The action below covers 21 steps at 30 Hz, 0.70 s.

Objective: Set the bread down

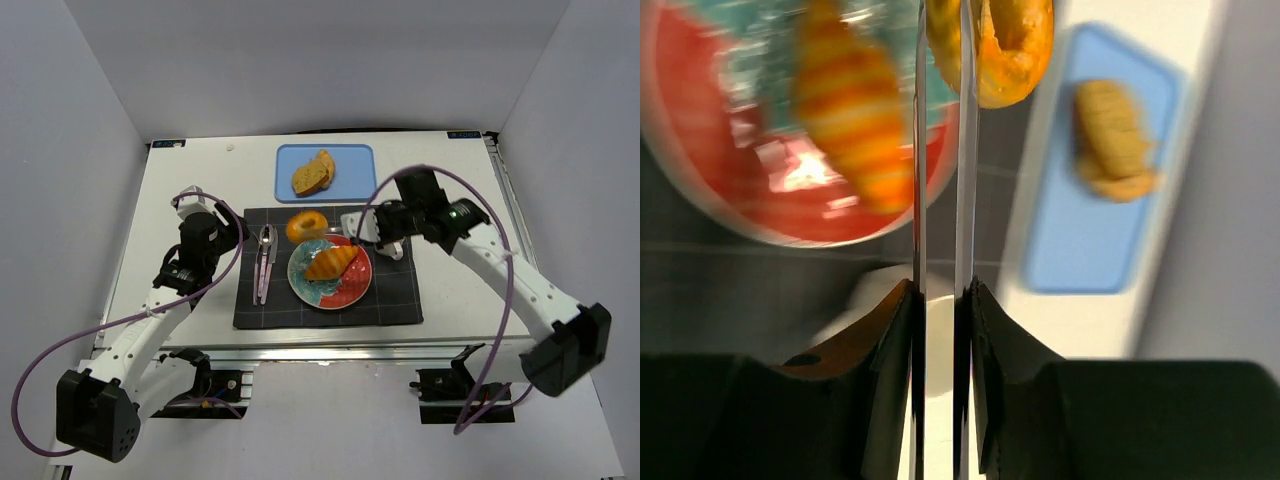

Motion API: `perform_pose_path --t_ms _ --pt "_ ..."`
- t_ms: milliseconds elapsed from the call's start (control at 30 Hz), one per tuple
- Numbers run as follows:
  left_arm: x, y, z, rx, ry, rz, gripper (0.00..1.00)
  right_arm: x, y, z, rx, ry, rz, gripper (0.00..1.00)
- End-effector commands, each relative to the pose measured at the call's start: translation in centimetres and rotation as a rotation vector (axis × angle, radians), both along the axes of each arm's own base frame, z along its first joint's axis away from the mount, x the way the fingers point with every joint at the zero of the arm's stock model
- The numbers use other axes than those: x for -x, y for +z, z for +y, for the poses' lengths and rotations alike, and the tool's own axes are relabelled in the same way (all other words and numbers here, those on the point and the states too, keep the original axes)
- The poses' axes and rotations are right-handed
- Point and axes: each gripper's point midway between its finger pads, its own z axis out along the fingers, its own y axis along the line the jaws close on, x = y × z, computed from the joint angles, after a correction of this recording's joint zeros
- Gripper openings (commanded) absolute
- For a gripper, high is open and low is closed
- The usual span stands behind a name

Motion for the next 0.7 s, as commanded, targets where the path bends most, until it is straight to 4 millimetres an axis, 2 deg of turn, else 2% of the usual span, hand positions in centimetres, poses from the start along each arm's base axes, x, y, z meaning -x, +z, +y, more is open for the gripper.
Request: perform_pose_path --t_ms 0,33,100,167,300,500,667 --pt "-0.4 1.7 -0.2 0.014 -0.005 -0.040 0.80 4.6 -3.3 -2.0 0.037 0.004 0.163 0.12" --pt "-0.4 1.4 -0.3 0.014 -0.007 -0.033 0.80 5.0 -3.1 -2.3 0.027 -0.006 0.161 0.13" --pt "-0.6 1.3 -0.7 0.024 -0.021 -0.032 0.80 5.4 -4.1 -2.6 0.028 -0.031 0.195 0.15" --pt "-0.8 1.1 -0.9 0.029 -0.029 -0.028 0.80 5.2 -5.0 -2.7 0.036 -0.053 0.201 0.15" --pt "-0.9 1.6 -0.9 0.019 -0.031 -0.029 0.80 4.1 -5.4 -2.2 0.022 -0.073 0.191 0.16" --pt "-0.3 1.8 -0.4 0.033 -0.009 -0.048 0.80 3.3 -4.6 -1.1 -0.008 -0.055 0.176 0.17" --pt "-0.1 1.4 -0.5 0.041 -0.008 -0.042 0.80 3.2 -5.4 -0.5 0.023 -0.023 0.189 0.18"
